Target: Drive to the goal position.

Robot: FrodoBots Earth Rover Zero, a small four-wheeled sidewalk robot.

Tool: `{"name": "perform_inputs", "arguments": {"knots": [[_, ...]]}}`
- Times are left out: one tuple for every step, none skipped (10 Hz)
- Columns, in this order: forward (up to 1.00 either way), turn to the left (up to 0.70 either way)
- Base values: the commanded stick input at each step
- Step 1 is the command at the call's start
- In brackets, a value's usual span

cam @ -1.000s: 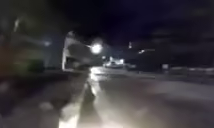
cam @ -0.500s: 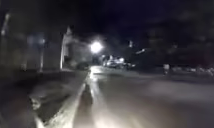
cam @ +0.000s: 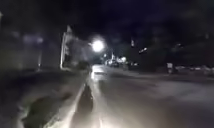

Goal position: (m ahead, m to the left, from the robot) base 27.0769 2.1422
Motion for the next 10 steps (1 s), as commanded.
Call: {"name": "perform_inputs", "arguments": {"knots": [[0.5,0.0],[0.5,-0.1],[0.5,-0.36],[0.5,-0.49],[0.5,-0.5],[0.5,-0.5],[0.5,-0.5],[0.5,-0.4],[0.5,0.0],[0.5,0.0]]}}
